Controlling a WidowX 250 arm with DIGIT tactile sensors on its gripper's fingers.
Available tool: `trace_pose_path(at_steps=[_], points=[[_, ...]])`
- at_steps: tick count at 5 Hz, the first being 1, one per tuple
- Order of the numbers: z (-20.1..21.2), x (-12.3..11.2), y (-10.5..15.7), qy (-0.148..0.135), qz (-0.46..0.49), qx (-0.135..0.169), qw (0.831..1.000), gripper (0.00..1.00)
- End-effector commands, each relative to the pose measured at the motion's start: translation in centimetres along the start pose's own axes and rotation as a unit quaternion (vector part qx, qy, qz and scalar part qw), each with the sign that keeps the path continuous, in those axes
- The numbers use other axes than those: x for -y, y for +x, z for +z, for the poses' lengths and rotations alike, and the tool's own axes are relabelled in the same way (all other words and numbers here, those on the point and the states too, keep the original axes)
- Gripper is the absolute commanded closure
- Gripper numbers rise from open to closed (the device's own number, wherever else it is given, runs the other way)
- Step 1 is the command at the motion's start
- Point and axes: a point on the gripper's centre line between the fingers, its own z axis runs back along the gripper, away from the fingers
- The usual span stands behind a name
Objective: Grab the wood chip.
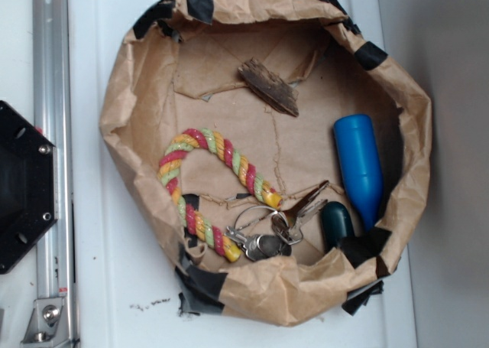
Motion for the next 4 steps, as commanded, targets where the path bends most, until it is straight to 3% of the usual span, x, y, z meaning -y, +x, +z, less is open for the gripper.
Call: trace_pose_path(at_steps=[1,2,3,4], points=[[0.0,0.0,0.0,0.000,0.000,0.000,1.000,0.00],[-5.2,-5.0,4.5,0.048,0.051,-0.063,0.996,0.00],[-8.2,-6.8,9.3,0.079,0.040,-0.068,0.994,0.00],[-11.4,-8.1,14.1,0.097,-0.030,-0.052,0.993,0.00]])
